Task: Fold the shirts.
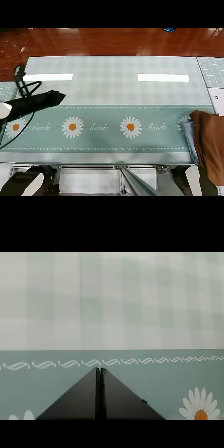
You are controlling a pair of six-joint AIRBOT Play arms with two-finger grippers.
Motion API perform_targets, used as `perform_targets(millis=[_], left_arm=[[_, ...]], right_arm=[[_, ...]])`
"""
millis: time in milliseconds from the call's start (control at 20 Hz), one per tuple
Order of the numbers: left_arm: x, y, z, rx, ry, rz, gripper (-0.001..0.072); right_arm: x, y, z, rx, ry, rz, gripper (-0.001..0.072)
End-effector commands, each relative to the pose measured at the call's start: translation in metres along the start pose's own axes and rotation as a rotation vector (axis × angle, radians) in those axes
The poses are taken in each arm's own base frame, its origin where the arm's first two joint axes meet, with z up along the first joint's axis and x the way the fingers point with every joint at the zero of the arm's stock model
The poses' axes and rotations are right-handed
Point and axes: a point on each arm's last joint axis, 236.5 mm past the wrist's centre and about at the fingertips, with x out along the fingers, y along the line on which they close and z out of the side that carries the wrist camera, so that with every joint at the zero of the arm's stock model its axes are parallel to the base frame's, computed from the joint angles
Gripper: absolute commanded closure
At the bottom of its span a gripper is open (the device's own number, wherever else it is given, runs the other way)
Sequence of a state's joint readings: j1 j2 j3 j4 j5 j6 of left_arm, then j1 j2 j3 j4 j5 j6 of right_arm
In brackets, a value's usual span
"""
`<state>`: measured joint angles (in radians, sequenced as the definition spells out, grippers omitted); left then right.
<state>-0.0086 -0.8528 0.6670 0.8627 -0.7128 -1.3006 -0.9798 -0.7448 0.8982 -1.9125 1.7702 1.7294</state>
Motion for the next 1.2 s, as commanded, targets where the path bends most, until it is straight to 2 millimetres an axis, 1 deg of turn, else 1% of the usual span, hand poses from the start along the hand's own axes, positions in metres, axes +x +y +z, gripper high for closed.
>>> perform_targets(millis=[0,50,100,150,200,250,300,350,400,450,500,550,600,650,700,800,850,950,1000,1050,1100,1150], left_arm=[[0.011,0.006,0.046,0.092,0.005,0.018,0.0685],[0.001,-0.002,0.080,0.109,-0.023,0.005,0.0685],[-0.011,-0.014,0.115,0.139,-0.072,-0.009,0.0685],[-0.027,-0.031,0.153,0.181,-0.139,-0.026,0.0685],[-0.045,-0.052,0.187,0.227,-0.212,-0.044,0.0685],[-0.065,-0.077,0.218,0.278,-0.287,-0.067,0.0685],[-0.082,-0.099,0.239,0.313,-0.345,-0.091,0.0685],[-0.097,-0.119,0.254,0.342,-0.392,-0.116,0.0685],[-0.106,-0.136,0.260,0.368,-0.418,-0.137,0.0685],[-0.107,-0.144,0.258,0.373,-0.415,-0.153,0.0685],[-0.099,-0.148,0.247,0.370,-0.370,-0.159,0.0685],[-0.085,-0.145,0.231,0.376,-0.298,-0.140,0.0686],[-0.066,-0.136,0.212,0.385,-0.210,-0.099,0.0686],[-0.042,-0.121,0.191,0.386,-0.112,-0.032,0.0686],[-0.021,-0.104,0.170,0.379,-0.021,0.035,0.0686],[0.020,-0.072,0.125,0.335,0.140,0.140,0.0685],[0.035,-0.061,0.107,0.312,0.192,0.159,0.0685],[0.062,-0.040,0.083,0.295,0.245,0.180,0.0685],[0.069,-0.032,0.073,0.277,0.272,0.190,0.0685],[0.072,-0.028,0.067,0.258,0.289,0.197,0.0685],[0.073,-0.027,0.065,0.258,0.300,0.199,0.0685],[0.073,-0.027,0.065,0.258,0.300,0.199,0.0685]], right_arm=[[-0.022,0.034,0.053,0.015,-0.161,0.159,0.0319],[-0.052,0.067,0.080,0.011,-0.242,0.322,0.0355],[-0.090,0.106,0.102,-0.019,-0.318,0.506,0.0363],[-0.136,0.145,0.117,-0.070,-0.391,0.681,0.0364],[-0.184,0.184,0.124,-0.127,-0.453,0.843,0.0364],[-0.230,0.221,0.120,-0.196,-0.494,0.982,0.0364],[-0.265,0.254,0.109,-0.273,-0.514,1.088,0.0369],[-0.294,0.288,0.089,-0.378,-0.533,1.173,0.0539],[-0.313,0.318,0.066,-0.518,-0.579,1.219,0.0684],[-0.325,0.349,0.036,-0.642,-0.601,1.250,0.0683],[-0.327,0.373,0.010,-0.737,-0.617,1.248,0.0683],[-0.319,0.396,-0.016,-0.846,-0.644,1.199,0.0683],[-0.305,0.413,-0.033,-0.942,-0.683,1.111,0.0683],[-0.287,0.429,-0.047,-1.039,-0.728,0.992,0.0684],[-0.268,0.441,-0.056,-1.101,-0.750,0.885,0.0684],[-0.229,0.462,-0.071,-1.189,-0.730,0.721,0.0684],[-0.207,0.471,-0.079,-1.231,-0.693,0.663,0.0683],[-0.168,0.484,-0.084,-1.267,-0.602,0.579,0.0684],[-0.149,0.487,-0.084,-1.264,-0.551,0.541,0.0684],[-0.134,0.488,-0.085,-1.263,-0.508,0.509,0.0684],[-0.124,0.488,-0.086,-1.262,-0.479,0.487,0.0683],[-0.119,0.489,-0.086,-1.259,-0.466,0.477,0.0683]])
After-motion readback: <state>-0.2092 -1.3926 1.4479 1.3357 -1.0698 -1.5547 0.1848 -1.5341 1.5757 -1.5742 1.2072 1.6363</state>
